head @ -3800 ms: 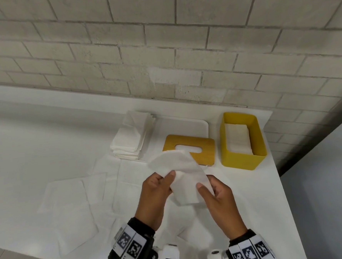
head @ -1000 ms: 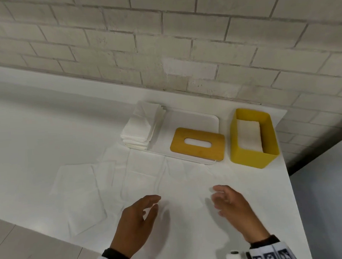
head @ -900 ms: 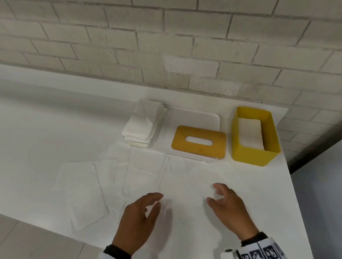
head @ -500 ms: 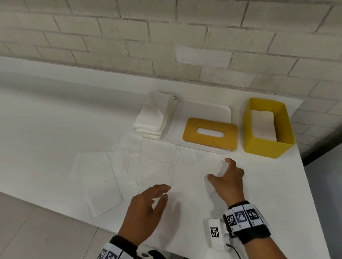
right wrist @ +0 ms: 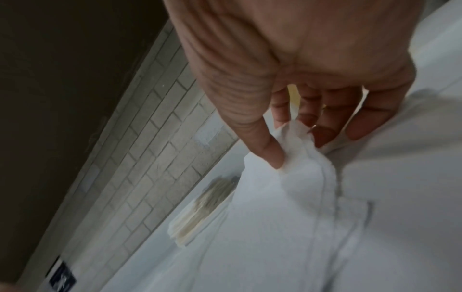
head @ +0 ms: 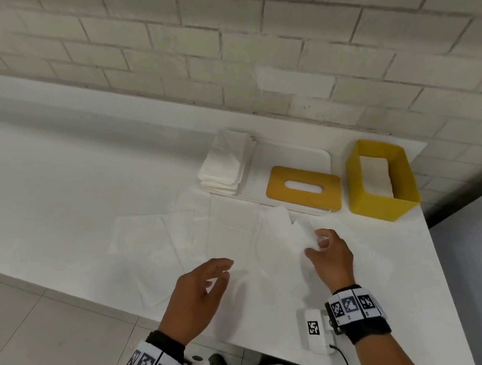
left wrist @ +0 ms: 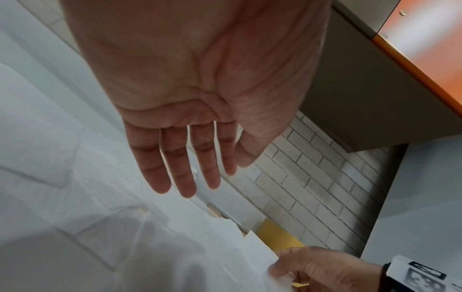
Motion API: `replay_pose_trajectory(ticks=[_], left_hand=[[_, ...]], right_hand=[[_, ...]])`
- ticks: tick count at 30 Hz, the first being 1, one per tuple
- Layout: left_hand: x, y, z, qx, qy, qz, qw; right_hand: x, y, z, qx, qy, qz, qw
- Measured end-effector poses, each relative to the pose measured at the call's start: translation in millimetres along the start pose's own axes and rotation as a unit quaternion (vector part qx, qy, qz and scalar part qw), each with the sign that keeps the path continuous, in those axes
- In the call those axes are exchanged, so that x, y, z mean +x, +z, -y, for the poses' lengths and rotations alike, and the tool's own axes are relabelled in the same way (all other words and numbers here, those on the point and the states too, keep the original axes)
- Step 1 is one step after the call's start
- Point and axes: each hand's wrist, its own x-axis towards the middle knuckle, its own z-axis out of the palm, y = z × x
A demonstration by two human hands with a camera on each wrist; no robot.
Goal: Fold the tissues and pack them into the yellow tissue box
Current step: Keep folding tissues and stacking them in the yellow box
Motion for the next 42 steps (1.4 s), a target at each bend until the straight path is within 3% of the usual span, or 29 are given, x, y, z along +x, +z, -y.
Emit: replay_pose_trajectory(ticks=[3, 6, 10, 14, 17, 22, 24, 27, 30, 32, 34, 37, 42], left_hand=[[0, -2, 3, -0.005, 0.008, 0.003, 1.0], [1, -6, 3, -0.018, 0.002, 0.013, 1.0], [8, -12, -2, -0.059, -0.018, 0.023, 0.998], [25, -15, -19, -0.144, -0.067, 0.02, 0.987], [37, -12, -35, -0.211, -0.083, 0.081, 0.971], [48, 5, -47, -0.291, -0.138, 0.175, 0.93], [49, 11, -44, -0.282, -0.122, 0.168, 0.937], [48, 15, -38, -0.235, -0.096, 0.126, 0.959], [48, 15, -29, -0.185, -0.104, 0.069, 0.975], [49, 13, -25, -0.193, -0.15, 0.026, 0.969], [50, 12, -28, -0.264, -0.184, 0.027, 0.946], [45, 7, -48, -0.329, -0.211, 0.078, 0.917], [38, -7, -54, -0.396, -0.191, 0.095, 0.893]], right_hand=[[0, 0, -1, 0.095, 0.021, -0.036, 0.995], [-2, 4, 1, 0.23, 0.038, -0.06, 0.971], [-21, -5, 20, 0.324, -0.007, -0.062, 0.944], [-59, -25, 56, 0.383, -0.097, 0.053, 0.917], [-80, -28, 72, 0.412, -0.125, 0.148, 0.89], [-93, -16, 79, 0.345, -0.154, 0.201, 0.904], [-96, -14, 79, 0.336, -0.15, 0.197, 0.909], [-95, -12, 76, 0.302, -0.143, 0.139, 0.932], [-99, -8, 73, 0.165, -0.192, 0.024, 0.967], [-106, -4, 77, 0.087, -0.276, -0.012, 0.957], [-116, 6, 86, 0.019, -0.331, 0.051, 0.942], [-120, 27, 90, -0.072, -0.345, 0.127, 0.927], [-123, 45, 93, -0.047, -0.34, 0.076, 0.936]])
